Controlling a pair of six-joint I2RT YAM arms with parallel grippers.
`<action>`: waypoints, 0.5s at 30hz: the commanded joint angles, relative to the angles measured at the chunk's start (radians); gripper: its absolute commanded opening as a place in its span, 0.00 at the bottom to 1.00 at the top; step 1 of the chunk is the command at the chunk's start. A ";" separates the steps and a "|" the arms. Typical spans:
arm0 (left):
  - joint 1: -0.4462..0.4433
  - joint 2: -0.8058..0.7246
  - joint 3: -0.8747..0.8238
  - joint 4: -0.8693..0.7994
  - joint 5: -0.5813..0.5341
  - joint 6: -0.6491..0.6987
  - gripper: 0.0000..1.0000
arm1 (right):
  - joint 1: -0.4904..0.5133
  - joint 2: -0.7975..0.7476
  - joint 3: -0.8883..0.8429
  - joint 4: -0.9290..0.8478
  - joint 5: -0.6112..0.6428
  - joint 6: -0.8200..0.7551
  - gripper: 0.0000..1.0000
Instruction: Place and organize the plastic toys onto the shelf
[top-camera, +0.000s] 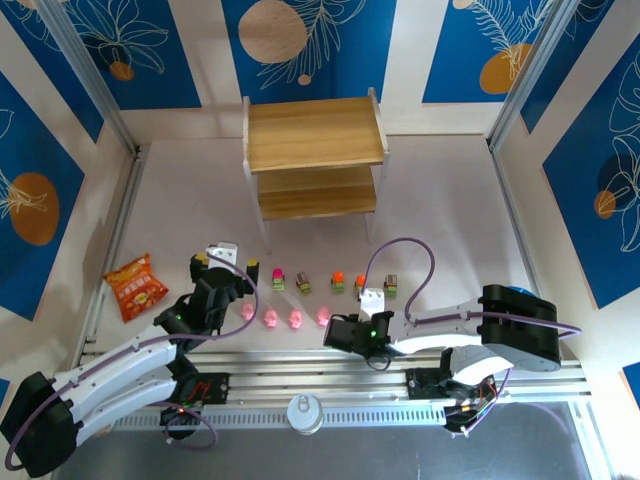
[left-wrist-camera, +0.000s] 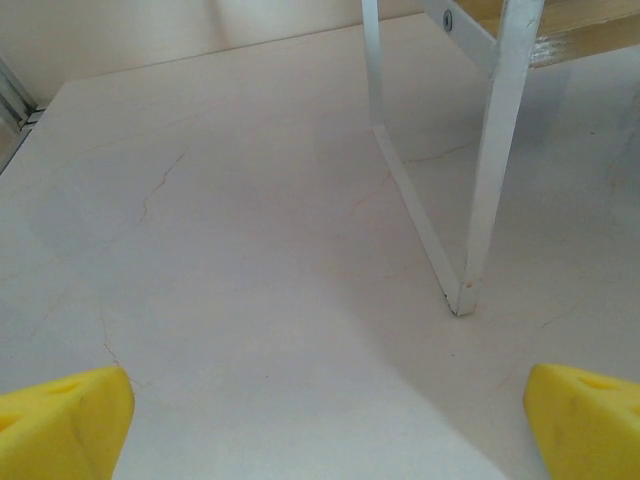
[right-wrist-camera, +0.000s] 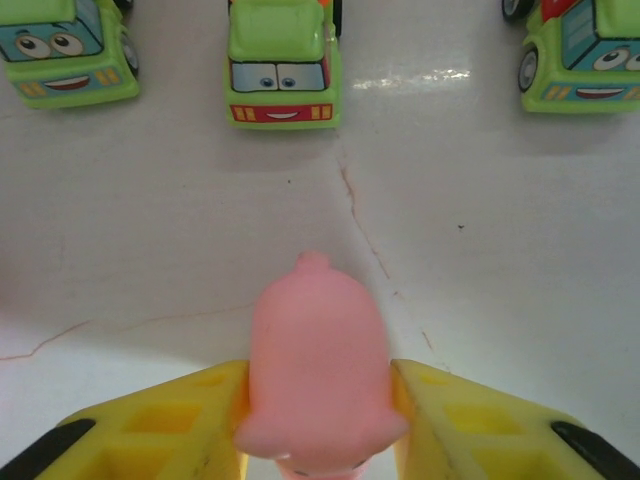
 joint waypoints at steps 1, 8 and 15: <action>0.008 0.000 0.033 -0.005 0.010 -0.016 1.00 | -0.003 0.008 -0.011 -0.007 0.019 0.005 0.37; 0.009 0.003 0.034 0.001 0.026 -0.010 1.00 | 0.010 -0.006 -0.006 -0.026 0.040 0.007 0.33; 0.009 0.001 0.031 0.041 0.120 0.004 1.00 | 0.013 -0.059 0.036 -0.096 0.070 -0.021 0.32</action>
